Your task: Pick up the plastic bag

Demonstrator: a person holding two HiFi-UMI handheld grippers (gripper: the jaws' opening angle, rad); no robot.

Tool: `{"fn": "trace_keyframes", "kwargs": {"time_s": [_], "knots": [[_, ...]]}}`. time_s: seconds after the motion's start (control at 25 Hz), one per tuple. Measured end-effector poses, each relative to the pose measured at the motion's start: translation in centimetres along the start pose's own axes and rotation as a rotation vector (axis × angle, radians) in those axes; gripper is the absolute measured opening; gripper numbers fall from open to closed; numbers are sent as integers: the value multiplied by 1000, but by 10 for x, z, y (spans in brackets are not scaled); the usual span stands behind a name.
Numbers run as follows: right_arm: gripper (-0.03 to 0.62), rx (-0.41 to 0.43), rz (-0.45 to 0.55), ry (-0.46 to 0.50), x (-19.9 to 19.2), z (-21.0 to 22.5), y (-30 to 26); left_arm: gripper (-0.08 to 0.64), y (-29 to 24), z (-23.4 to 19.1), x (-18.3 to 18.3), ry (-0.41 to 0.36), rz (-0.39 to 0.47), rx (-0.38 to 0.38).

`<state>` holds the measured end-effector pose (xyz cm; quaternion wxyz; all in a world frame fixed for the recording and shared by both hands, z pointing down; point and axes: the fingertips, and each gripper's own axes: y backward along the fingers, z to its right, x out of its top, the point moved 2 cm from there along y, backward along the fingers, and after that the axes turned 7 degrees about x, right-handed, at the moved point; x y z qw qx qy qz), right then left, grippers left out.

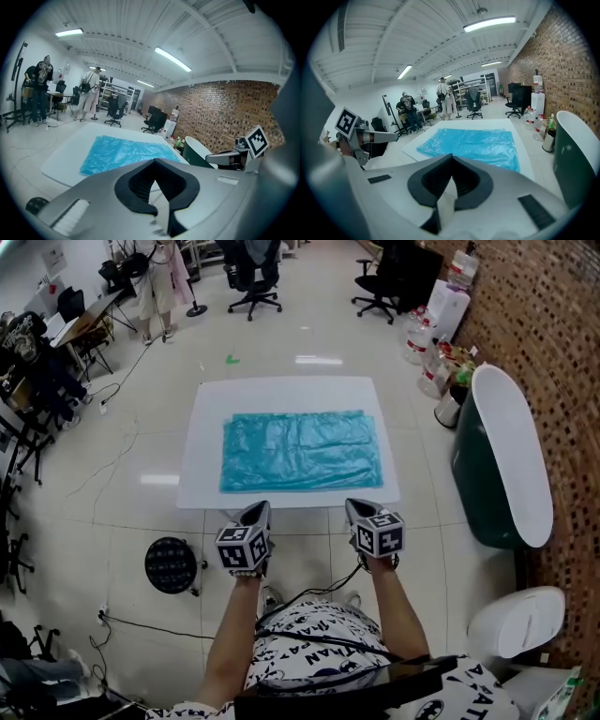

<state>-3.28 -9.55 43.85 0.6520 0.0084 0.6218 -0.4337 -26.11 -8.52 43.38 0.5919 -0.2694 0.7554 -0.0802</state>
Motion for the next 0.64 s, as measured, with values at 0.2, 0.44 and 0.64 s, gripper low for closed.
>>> {"fn": "trace_keyframes", "kwargs": {"time_s": [0.2, 0.44, 0.64], "knots": [[-3, -10, 2, 8, 4, 1, 2, -2, -2, 1, -2, 5, -8, -9], [-2, -8, 2, 11, 3, 1, 2, -2, -3, 5, -2, -1, -9, -19], [-2, -8, -2, 13, 1, 5, 1, -2, -7, 6, -3, -1, -11, -18]]}}
